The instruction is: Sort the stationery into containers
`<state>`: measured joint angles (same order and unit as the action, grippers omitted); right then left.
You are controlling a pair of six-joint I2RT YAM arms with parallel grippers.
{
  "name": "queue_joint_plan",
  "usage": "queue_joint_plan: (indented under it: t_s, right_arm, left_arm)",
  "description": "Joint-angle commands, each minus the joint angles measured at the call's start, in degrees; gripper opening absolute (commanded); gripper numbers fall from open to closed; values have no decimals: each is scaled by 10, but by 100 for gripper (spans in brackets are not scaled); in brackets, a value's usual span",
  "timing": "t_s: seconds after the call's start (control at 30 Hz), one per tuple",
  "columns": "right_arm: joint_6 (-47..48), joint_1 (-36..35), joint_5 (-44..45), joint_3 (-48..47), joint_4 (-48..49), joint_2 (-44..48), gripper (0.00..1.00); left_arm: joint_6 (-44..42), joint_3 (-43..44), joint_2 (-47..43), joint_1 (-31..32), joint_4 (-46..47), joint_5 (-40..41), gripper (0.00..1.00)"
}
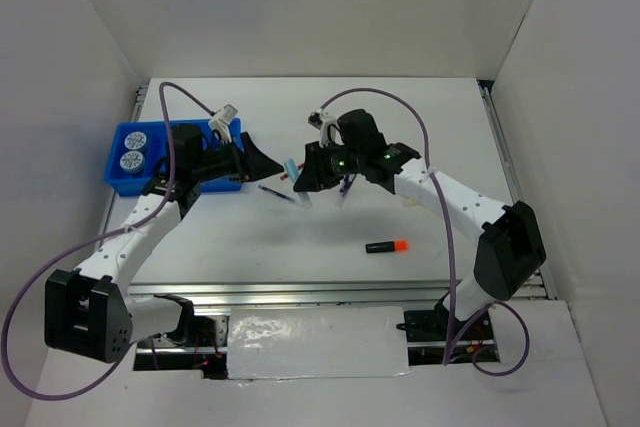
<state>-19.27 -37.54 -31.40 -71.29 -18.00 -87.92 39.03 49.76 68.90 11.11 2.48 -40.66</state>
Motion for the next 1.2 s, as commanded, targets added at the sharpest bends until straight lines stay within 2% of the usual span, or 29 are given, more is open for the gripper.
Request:
queue_joint_plan:
  t_s: [0.0, 0.33, 0.43, 0.53, 0.57, 0.77, 0.8, 0.83, 0.87, 0.9, 0.97, 1.03, 1.07, 1.1, 1.17]
  right_arm:
    - [-18, -16, 35, -53, 14, -15, 0]
    - [-7, -52, 94, -83, -5, -30, 0]
    - [-4, -60, 111, -90, -9, -34, 0]
    - [-7, -64, 122, -97, -12, -41, 0]
    - [-6, -65, 125, -99, -13, -45, 0]
    - [-11, -65, 132, -113, -14, -58, 0]
    - [-9, -64, 130, -114, -16, -59, 15]
    - [-7, -62, 121, -115, -17, -57, 24]
    - [-4, -61, 118, -112, -17, -55, 48]
    - [-3, -53, 114, -109, -17, -52, 60]
    - [1, -43, 107, -93, -13, -35, 74]
    - [5, -23, 97, -73, -12, -15, 77]
    - [12, -15, 94, -67, -14, -9, 79]
    - [18, 2, 91, -62, -17, -2, 79]
    - [43, 19, 74, -45, -25, 17, 80]
  left_arm:
    - [-13, 33, 10, 19, -11, 28, 73]
    - [-12, 42, 39, 37, -20, 41, 69]
    - [-7, 44, 45, 37, -16, 32, 61]
    - [-2, 44, 48, 37, -11, 21, 47]
    - [0, 43, 49, 37, -11, 21, 39]
    - [3, 42, 51, 36, -9, 13, 26]
    - [-1, 43, 50, 36, -12, 13, 24]
    - [-8, 47, 49, 28, -22, 15, 22]
    - [-15, 51, 48, 23, -23, 18, 17]
    - [-36, 56, 50, 15, -47, 23, 14]
    - [-70, 91, 55, -17, -108, 47, 7]
    - [-150, 153, 68, -50, -167, 73, 0]
    - [-179, 180, 84, -58, -241, 117, 0]
    - [-227, 201, 91, -66, -265, 140, 0]
    - [-268, 245, 110, -96, -304, 198, 0]
